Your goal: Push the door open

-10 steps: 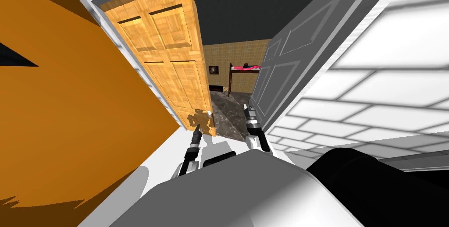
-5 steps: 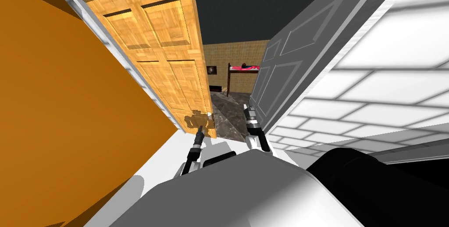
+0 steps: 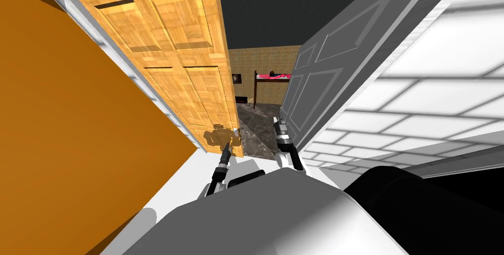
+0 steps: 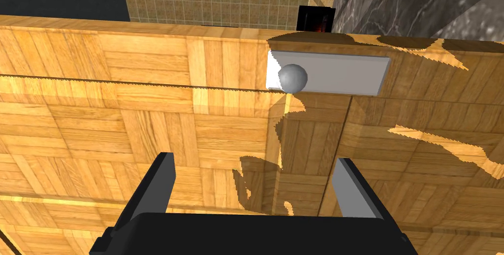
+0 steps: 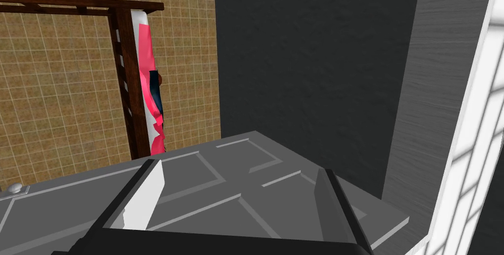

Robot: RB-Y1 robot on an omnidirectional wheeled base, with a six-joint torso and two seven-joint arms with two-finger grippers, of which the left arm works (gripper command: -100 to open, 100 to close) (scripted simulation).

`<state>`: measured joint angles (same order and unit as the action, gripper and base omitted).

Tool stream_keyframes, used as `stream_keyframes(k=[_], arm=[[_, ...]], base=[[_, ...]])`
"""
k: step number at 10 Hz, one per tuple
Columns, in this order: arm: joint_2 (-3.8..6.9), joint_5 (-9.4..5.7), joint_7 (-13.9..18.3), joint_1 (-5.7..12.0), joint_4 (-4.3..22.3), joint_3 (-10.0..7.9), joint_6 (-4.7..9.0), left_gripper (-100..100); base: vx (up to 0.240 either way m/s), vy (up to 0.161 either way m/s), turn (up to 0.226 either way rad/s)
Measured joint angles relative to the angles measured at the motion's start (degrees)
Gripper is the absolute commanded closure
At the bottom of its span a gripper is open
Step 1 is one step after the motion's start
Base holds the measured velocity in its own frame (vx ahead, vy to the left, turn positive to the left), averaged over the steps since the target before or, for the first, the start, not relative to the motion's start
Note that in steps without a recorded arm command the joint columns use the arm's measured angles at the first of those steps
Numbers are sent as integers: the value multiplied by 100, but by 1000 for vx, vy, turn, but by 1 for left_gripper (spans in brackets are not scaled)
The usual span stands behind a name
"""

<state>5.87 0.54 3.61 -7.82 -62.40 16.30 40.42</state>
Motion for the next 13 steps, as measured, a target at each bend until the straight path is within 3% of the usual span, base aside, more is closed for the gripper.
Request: stream_keyframes(k=[7,13], arm=[[-14,10,75,268,766,235,163,-100],[-73,-9,43,377,918,146,169,-100]], base=[[86,73,-57],[190,-53,-31]])
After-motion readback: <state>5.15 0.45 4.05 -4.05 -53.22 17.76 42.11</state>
